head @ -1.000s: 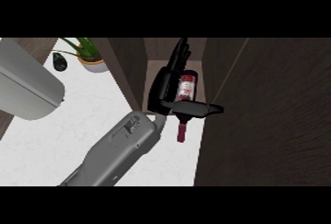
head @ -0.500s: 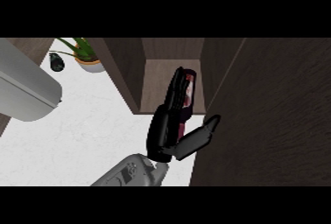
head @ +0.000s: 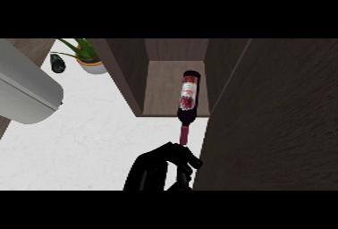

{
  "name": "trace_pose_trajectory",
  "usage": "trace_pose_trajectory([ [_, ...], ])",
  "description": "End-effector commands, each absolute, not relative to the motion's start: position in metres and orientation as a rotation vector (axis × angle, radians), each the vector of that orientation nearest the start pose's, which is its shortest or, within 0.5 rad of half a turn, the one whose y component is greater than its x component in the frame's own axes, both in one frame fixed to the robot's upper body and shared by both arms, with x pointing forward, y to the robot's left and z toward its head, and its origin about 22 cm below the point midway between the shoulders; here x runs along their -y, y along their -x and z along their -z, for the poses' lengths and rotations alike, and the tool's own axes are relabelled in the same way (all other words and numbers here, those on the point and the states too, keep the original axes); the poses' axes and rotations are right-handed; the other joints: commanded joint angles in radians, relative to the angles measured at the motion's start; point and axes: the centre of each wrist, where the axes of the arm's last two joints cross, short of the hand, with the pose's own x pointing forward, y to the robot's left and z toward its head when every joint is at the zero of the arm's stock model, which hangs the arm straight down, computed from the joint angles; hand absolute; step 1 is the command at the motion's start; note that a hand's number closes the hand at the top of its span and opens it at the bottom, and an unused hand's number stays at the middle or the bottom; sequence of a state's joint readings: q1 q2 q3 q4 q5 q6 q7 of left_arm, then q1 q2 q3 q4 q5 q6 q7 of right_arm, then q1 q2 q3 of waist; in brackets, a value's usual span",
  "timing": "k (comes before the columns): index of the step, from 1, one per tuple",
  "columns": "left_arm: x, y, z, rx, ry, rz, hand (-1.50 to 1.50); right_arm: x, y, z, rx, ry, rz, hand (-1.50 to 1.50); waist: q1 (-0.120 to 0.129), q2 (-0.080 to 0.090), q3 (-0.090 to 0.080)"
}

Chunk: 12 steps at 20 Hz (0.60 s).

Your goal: Pick up the wine, place it into the cabinet and close the cabinet

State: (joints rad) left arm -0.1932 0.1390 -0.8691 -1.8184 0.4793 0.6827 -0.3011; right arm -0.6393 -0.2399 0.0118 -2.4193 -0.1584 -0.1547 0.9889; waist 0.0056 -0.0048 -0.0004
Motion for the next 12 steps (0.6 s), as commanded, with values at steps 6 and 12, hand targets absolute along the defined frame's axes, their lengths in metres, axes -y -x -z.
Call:
trace_pose_trajectory([
  [6, -0.124, -0.137, -0.075, 1.807, 0.619, -0.054, 1.50, 0.184, -0.160, -0.292, 1.942, -0.303, -0.548, 1.50, 0.009, 0.000, -0.001],
  [12, -0.173, -0.143, -0.085, 1.832, 0.624, -0.022, 1.50, 0.163, -0.150, -0.277, 1.848, -0.569, -0.606, 1.50, 0.008, 0.002, 0.000],
])
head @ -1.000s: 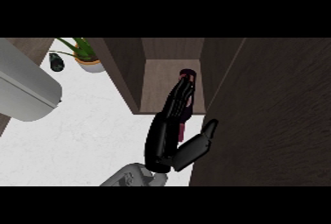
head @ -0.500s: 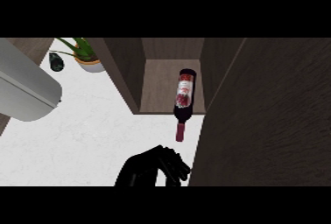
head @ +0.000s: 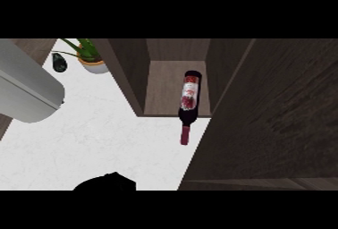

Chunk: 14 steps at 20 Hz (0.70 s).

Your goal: Pick up the wine, place it into the cabinet and close the cabinet

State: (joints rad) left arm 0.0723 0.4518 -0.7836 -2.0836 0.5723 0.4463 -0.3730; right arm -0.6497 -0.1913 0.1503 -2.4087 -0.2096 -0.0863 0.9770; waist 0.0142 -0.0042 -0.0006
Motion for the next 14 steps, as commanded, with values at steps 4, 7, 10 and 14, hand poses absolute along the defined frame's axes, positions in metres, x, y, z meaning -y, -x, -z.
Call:
trace_pose_trajectory([
  [4, -0.201, -0.129, -0.076, 1.844, 0.614, -0.051, 1.50, 0.136, -0.145, -0.278, 1.799, -0.635, -0.665, 1.50, 0.011, -0.004, -0.003],
  [7, -0.240, -0.135, -0.082, 1.873, 0.595, -0.041, 1.50, 0.126, -0.140, -0.276, 1.771, -0.646, -0.663, 1.50, 0.007, -0.005, -0.003],
  [10, -0.263, -0.142, -0.081, 1.921, 0.559, -0.063, 1.50, 0.091, -0.147, -0.277, 1.752, -0.631, -0.762, 1.50, 0.009, -0.003, -0.003],
  [14, -0.301, -0.142, -0.100, 1.918, 0.552, -0.067, 1.50, 0.055, -0.154, -0.267, 1.791, -0.613, -0.799, 1.50, 0.018, -0.001, -0.002],
])
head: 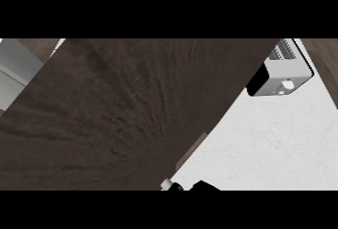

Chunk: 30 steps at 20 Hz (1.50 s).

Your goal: Pick up the wine, place it into the cabinet and close the cabinet

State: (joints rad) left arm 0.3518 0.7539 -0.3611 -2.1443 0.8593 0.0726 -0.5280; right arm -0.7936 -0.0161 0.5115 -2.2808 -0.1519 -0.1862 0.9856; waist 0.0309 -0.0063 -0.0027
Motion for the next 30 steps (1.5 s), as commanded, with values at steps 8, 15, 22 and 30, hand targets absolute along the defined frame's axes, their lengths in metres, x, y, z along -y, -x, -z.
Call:
trace_pose_trajectory([
  [8, -0.347, -0.144, -0.104, 1.875, 0.629, 0.003, 1.50, -0.016, -0.198, -0.278, 1.872, -0.425, -0.730, 1.50, 0.021, 0.005, -0.001],
  [15, -0.363, -0.143, -0.110, 1.882, 0.646, -0.032, 1.50, -0.041, -0.270, -0.268, 1.866, -0.318, -0.621, 1.50, 0.028, 0.013, 0.001],
  [22, -0.372, -0.146, -0.120, 1.897, 0.636, 0.038, 1.50, -0.034, -0.347, -0.258, 1.796, -0.220, -0.531, 1.50, 0.031, 0.020, 0.001],
  [30, -0.379, -0.151, -0.133, 1.903, 0.619, 0.001, 1.50, 0.003, -0.394, -0.244, 1.785, -0.069, -0.502, 1.50, 0.023, 0.024, 0.002],
])
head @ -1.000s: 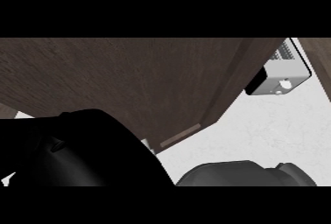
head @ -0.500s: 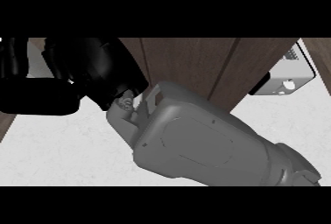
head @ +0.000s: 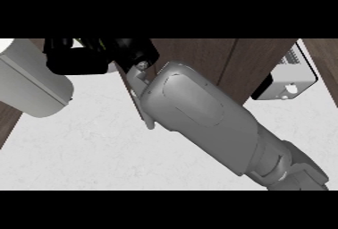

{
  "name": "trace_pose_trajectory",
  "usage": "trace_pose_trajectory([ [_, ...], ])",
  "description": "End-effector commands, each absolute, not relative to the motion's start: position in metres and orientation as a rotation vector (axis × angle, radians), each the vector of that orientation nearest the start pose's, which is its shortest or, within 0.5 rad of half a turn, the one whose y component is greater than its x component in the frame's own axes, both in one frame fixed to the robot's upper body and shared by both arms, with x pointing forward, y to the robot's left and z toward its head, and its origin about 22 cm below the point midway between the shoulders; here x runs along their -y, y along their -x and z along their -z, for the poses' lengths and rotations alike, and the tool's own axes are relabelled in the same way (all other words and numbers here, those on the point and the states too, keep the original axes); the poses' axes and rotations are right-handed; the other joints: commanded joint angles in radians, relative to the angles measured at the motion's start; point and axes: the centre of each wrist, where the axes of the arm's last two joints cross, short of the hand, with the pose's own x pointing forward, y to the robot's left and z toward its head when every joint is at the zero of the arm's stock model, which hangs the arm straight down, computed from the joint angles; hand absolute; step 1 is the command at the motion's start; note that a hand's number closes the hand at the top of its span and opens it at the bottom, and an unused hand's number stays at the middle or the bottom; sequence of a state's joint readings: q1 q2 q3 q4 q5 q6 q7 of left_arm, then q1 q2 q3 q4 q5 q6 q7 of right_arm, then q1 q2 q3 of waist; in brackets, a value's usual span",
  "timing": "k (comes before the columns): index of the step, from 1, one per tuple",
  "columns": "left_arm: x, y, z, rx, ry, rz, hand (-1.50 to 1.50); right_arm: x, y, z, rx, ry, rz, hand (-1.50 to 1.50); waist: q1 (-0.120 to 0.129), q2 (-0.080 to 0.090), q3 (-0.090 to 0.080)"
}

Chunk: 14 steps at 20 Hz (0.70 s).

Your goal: Pick up the wine, place it into the cabinet and close the cabinet

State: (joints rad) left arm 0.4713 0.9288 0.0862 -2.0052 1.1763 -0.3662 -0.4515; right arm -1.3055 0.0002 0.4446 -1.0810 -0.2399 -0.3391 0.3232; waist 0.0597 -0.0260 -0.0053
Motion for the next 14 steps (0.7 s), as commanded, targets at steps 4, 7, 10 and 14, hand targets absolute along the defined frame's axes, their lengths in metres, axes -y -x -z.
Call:
trace_pose_trajectory([
  [4, -0.371, -0.155, -0.132, 1.909, 0.611, 0.001, 1.50, 0.009, -0.396, -0.215, 1.792, -0.051, -0.525, 1.50, -0.024, 0.049, 0.004],
  [7, -0.370, -0.157, -0.140, 1.919, 0.618, 0.004, 1.50, 0.023, -0.404, -0.200, 1.809, 0.017, -0.545, 1.50, -0.013, 0.061, 0.004],
  [10, -0.368, -0.156, -0.139, 1.922, 0.624, 0.002, 1.50, 0.033, -0.407, -0.194, 1.813, 0.031, -0.523, 1.50, -0.010, 0.059, 0.004],
  [14, -0.371, -0.161, -0.146, 1.932, 0.611, 0.001, 1.50, 0.035, -0.408, -0.202, 1.830, 0.014, -0.530, 1.50, -0.027, 0.059, 0.004],
])
